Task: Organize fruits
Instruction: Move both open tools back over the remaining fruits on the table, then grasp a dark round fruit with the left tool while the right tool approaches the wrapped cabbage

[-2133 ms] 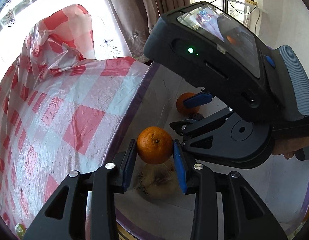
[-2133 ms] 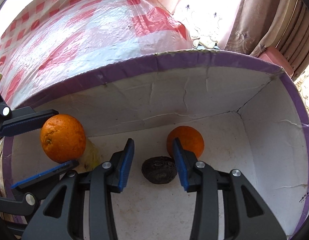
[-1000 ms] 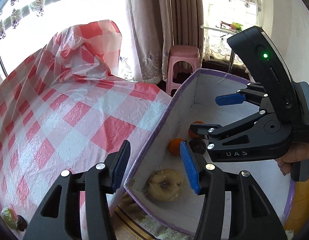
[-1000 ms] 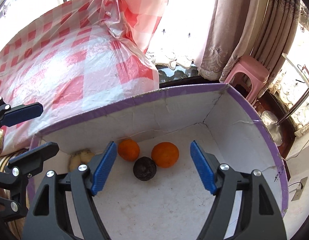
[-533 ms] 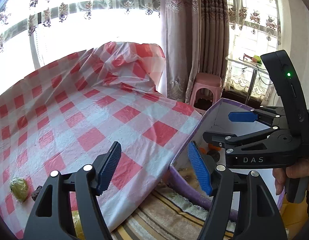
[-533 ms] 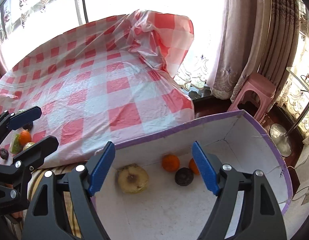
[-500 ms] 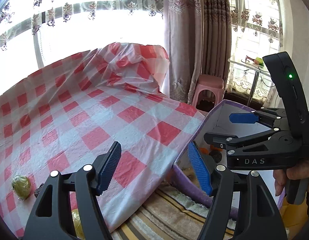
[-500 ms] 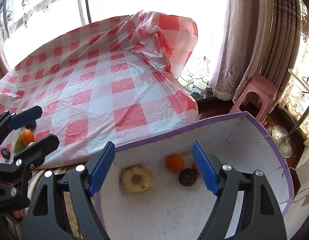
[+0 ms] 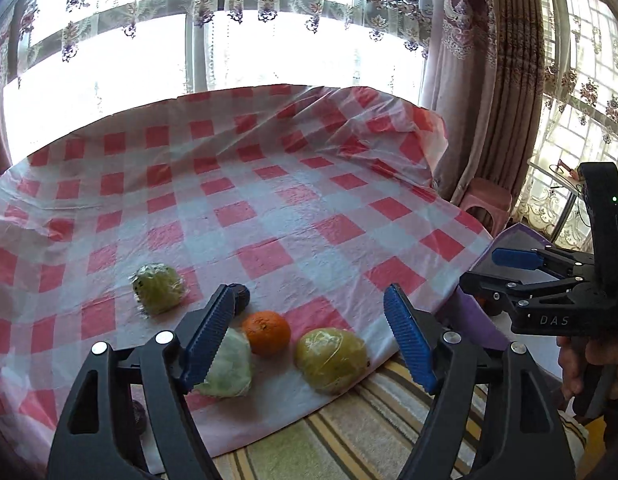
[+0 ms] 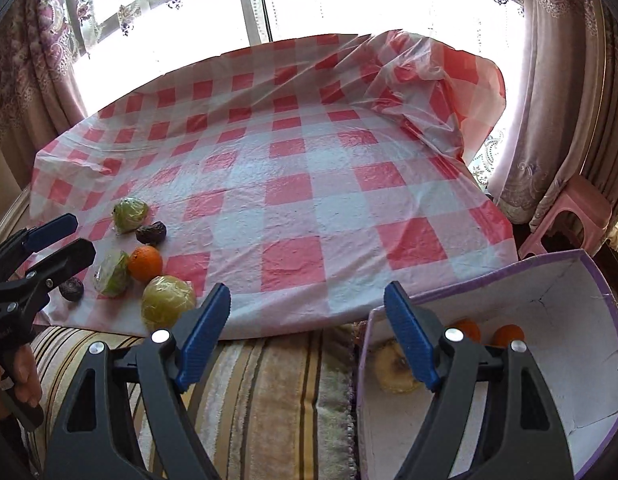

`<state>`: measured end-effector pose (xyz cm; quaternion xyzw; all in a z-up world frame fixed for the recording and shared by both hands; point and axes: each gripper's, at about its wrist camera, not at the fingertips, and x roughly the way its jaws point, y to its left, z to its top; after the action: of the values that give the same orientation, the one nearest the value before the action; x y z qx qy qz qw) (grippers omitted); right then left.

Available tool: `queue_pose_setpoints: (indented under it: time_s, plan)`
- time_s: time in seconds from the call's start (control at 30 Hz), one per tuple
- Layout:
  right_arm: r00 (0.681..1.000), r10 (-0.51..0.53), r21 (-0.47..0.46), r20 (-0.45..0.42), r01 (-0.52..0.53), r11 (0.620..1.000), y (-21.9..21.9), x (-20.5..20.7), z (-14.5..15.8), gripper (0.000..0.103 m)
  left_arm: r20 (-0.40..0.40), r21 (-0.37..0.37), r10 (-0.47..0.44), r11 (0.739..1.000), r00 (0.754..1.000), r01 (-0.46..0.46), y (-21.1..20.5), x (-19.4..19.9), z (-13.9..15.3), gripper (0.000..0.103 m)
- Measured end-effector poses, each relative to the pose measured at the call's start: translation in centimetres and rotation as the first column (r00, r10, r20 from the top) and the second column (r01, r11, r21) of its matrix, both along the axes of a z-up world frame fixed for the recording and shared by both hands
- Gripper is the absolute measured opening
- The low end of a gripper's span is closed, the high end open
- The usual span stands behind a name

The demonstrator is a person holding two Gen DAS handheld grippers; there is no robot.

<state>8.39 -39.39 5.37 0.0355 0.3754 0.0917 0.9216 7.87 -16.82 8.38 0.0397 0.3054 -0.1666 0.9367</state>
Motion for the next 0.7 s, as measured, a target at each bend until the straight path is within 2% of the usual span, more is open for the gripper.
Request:
queue_pose_setpoints:
  time_s: [0.13,0.23,0.4,0.53,0.7]
  plan:
    - [0.999,0.051,-0.006,-0.003,-0.051,0.999,2.1,0.1,-0.1,0.079,-0.021,0.007,0.055,0.998,0.998,-0.055,3.6,-1.1,-0.7,0.074]
    - [0.996,0.092,-0.010,-0.009,-0.092,0.996,3.9,0.2,-0.3,0.079,-0.031,0.045,0.089,0.995,0.996,-0.087,5.7,-2.1,-1.2,0.074]
    - [0.985,0.173,0.012,-0.009,-0.173,0.985,6.8,0.4,-0.3,0.079,-0.061,0.068,0.137,0.989,0.989,-0.132,8.9,-3.3,-1.8,0.074]
    - [0.976,0.219,0.002,-0.012,-0.219,0.976,9.0,0.6,-0.4,0.079,-0.098,0.083,0.162,0.985,0.982,-0.154,10.6,-3.5,-2.9,0.067]
    - [0.963,0.268,-0.003,-0.020,-0.268,0.963,11.3,0.9,-0.6,0.079,-0.128,0.076,0.189,0.981,0.973,-0.181,12.2,-3.1,-3.8,0.065]
